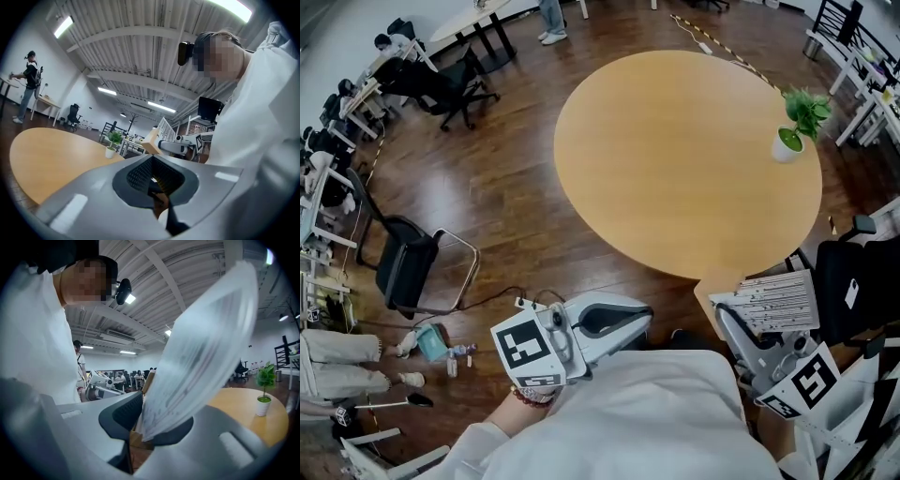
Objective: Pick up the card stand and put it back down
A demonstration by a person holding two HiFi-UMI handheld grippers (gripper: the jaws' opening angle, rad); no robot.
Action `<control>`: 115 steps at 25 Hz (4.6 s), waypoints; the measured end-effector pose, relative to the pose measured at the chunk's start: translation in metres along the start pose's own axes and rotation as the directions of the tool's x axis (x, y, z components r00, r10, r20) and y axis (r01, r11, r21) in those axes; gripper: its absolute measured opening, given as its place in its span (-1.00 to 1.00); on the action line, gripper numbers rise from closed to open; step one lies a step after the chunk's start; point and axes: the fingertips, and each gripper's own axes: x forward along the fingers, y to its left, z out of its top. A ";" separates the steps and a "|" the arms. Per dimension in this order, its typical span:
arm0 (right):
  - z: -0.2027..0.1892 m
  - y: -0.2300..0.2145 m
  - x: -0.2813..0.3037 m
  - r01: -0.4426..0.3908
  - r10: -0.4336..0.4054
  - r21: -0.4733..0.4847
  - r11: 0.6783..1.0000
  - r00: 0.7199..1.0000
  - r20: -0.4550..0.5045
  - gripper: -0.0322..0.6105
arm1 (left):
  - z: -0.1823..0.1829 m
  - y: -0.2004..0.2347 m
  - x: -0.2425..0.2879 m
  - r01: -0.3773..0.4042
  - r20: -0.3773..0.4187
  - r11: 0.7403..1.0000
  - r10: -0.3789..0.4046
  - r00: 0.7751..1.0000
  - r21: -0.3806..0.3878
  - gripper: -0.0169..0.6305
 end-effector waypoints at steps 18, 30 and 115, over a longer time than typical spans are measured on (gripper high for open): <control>-0.086 -0.248 0.080 0.054 -0.028 0.172 0.984 0.989 -0.147 -0.66 | 0.068 0.150 0.090 -0.186 0.051 0.982 0.186 0.981 -0.018 -0.96; -0.206 -0.497 0.220 0.086 -0.106 -0.064 0.994 0.878 -0.466 -0.66 | 0.070 0.293 0.052 -0.603 0.050 0.765 0.628 0.777 -0.228 -0.96; 0.002 -0.034 -0.072 0.102 -0.098 -0.044 0.994 0.992 0.076 -0.18 | -0.017 -0.033 0.083 -0.128 -0.096 0.962 0.155 0.983 0.240 -0.96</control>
